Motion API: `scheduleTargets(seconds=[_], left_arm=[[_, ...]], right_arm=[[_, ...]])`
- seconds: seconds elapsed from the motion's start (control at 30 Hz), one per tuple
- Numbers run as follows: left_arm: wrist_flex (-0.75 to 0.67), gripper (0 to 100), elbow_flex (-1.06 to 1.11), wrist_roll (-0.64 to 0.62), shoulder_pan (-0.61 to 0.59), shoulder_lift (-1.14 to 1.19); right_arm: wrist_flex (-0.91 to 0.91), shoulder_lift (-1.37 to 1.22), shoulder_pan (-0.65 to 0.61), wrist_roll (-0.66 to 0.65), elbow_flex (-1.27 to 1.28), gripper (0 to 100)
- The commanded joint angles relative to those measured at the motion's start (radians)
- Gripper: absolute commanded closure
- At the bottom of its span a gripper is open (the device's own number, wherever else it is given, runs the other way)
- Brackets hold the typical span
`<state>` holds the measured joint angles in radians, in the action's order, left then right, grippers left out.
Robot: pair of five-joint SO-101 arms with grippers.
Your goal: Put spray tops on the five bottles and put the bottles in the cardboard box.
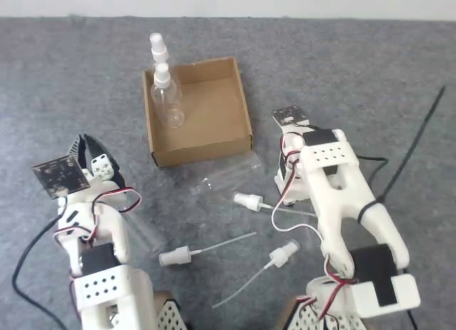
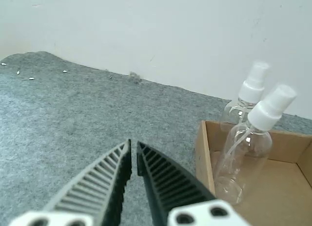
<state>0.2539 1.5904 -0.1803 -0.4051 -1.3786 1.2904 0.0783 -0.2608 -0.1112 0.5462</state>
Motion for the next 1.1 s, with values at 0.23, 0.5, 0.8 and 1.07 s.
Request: scheduleTargets(seconds=[0.23,0.5,0.8,1.07], left_arm=[[-0.034,98,-0.007,0.015,-0.006,-0.014],[-0.034,98,-0.007,0.015,-0.006,-0.014],[-0.034,98,-0.007,0.015,-0.006,-0.014],[-0.034,98,-0.005,0.015,-0.006,-0.014]], right_arm=[[-0.027,-0.041,0.016,0.009,-0.072,78.9],[-0.027,-0.073,0.016,0.009,-0.072,79.0],[-0.036,-0.073,0.016,0.009,-0.071,86.3],[-0.053,-0.045,0.016,-0.044,-0.064,94.3]])
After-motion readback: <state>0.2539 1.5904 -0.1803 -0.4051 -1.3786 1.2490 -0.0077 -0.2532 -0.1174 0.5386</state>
